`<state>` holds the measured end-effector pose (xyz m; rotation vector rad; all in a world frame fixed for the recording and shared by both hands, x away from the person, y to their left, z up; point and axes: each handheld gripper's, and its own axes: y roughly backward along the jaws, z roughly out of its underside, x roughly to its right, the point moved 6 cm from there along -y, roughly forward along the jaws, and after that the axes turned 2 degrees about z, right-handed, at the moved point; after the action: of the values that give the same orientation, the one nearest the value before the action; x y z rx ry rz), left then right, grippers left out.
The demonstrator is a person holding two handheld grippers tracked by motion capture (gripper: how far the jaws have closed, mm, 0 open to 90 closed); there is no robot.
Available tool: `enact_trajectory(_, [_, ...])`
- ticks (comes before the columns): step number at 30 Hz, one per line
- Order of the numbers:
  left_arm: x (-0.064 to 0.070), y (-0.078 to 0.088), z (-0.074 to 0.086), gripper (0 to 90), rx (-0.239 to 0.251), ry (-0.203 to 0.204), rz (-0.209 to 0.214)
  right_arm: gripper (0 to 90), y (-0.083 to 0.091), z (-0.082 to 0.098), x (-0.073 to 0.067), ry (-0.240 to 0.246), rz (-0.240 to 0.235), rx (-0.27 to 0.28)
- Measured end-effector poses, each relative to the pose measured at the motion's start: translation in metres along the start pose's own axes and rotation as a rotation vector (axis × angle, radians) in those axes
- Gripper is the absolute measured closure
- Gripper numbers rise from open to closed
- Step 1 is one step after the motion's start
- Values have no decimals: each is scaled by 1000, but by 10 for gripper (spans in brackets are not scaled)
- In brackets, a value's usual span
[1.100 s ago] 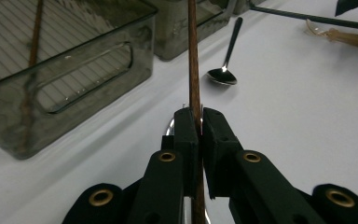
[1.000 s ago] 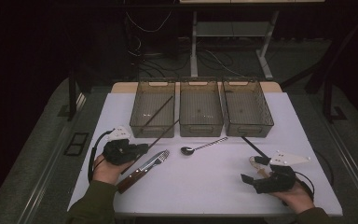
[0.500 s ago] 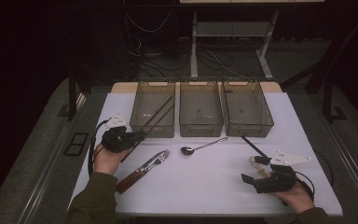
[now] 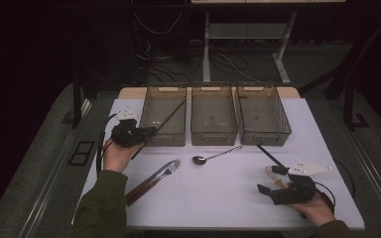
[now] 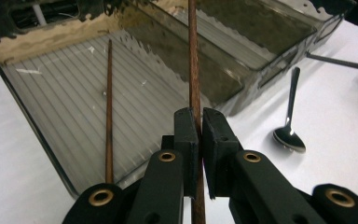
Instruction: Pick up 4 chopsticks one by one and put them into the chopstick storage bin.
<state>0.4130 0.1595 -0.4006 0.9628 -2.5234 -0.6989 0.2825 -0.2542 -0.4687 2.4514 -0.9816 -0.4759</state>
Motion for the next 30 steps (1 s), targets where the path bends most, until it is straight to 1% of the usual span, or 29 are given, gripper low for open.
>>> enact_trajectory(1, [-1,-1,-3,843,0,-7,-3,96,0,0,0,0,0,0])
enact_trajectory(2, [-2,-1,-6,843,0,-1,-4,96,0,0,0,1,0,0])
enact_trajectory(4, [-5,-3,-11,843,-6,-7,-9,96,0,0,0,0,0,3])
enact_trajectory(6, [-7,-5,-17,843,-6,-1,-12,96,0,0,0,3,0,4])
enact_trajectory(11, [-15,-11,-32,843,-28,-4,-36,96,0,0,-1,1,-1,4])
enact_trajectory(12, [-16,-13,-35,842,-23,3,-36,96,0,0,-1,1,-1,4])
enact_trajectory(14, [-18,-16,-42,843,-22,1,-42,96,1,-1,-1,3,-1,7])
enact_trajectory(18, [-24,-26,-51,842,-37,-31,-53,96,0,0,0,-1,-1,6])
enact_trajectory(20, [-29,-32,-54,842,-36,-27,-59,96,0,0,0,-1,-2,7])
enact_trajectory(21, [-31,-35,-55,843,-29,-16,-61,96,0,0,0,1,-2,7])
enact_trajectory(24, [-38,-45,-55,843,-44,-19,-77,96,1,0,0,-3,-3,7])
enact_trajectory(27, [-44,-52,-55,842,-55,-12,-89,96,1,-1,0,-2,-5,11])
enact_trajectory(30, [-50,-57,-54,843,-49,5,-103,96,1,-1,0,-1,-7,10])
